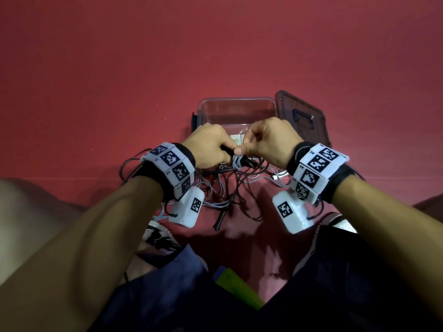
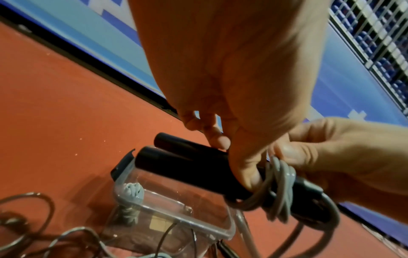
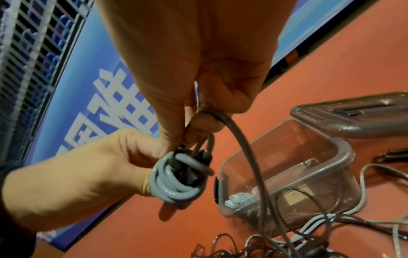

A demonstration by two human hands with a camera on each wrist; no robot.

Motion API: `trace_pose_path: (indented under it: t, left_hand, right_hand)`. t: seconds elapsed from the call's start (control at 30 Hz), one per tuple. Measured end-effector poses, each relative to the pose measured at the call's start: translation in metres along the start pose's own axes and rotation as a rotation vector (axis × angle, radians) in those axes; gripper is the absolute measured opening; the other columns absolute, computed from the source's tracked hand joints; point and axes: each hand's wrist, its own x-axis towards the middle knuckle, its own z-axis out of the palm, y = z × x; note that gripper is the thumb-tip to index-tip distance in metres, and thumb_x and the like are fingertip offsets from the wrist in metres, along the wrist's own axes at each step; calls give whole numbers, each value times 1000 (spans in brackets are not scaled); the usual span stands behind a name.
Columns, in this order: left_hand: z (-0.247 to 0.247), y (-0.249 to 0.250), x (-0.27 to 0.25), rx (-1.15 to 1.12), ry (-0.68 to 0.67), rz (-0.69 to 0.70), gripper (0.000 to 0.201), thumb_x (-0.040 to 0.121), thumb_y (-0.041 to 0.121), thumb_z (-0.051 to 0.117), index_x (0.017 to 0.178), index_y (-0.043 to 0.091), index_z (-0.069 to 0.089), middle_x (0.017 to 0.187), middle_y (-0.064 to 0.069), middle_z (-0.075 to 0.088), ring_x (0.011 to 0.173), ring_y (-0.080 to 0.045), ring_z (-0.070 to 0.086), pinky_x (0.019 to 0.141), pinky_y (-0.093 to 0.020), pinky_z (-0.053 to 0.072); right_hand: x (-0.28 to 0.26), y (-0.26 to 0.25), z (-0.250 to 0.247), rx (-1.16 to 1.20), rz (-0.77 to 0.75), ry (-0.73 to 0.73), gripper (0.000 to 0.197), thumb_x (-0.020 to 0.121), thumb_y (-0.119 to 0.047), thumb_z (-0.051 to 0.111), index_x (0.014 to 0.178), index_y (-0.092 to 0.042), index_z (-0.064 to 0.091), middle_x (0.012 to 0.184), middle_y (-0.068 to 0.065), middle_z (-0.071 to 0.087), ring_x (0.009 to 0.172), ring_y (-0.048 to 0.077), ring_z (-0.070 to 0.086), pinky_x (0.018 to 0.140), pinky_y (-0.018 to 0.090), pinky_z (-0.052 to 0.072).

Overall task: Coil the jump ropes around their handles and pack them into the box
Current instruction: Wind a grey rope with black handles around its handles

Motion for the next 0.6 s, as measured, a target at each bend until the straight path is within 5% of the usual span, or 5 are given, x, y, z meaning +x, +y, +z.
trace_pose_path:
  t: [0.17,0.3,0.4,0.53,0.6]
  left_hand:
    - [-9,-4,0,-221,-45,-4,32,83,5,78,104,28,81,76,6,75,64,-1,55,71,-20,48]
    - [-16,-3,-2,-401,-82,9,39,84,-2,75,107,29,78,86,4,79,72,-1,61,77,-19,50]
    - [-16,-1,-4,-550,-61,47,45,82,-7,74,117,21,69,81,21,75,75,9,61,79,-9,47]
    - [-18,-4,-2,-712,19,48,34,85,-3,73,111,18,76,104,0,77,95,-12,67,99,-28,53]
    - [-17,-5,0,-727,48,19,33,88,-4,69,106,22,76,95,6,78,90,-8,69,93,-24,54]
  right_hand:
    - [4,7,-6,238,0,11,25,75,-40,85,73,-18,73,65,-3,69,59,7,56,65,27,48]
    - [1,6,-14,508,19,-68,9,90,-9,72,81,-12,73,69,4,67,56,5,56,56,19,47]
    - [-3,5,-16,684,76,-87,14,93,-5,66,82,-11,71,63,0,67,49,3,56,49,15,45]
    - [-3,7,-16,636,103,-64,26,97,-3,57,74,-11,65,56,-2,61,45,4,49,41,15,33]
    - [-6,4,-13,582,116,-77,31,100,-4,52,71,-8,61,53,-5,60,45,3,51,42,14,36]
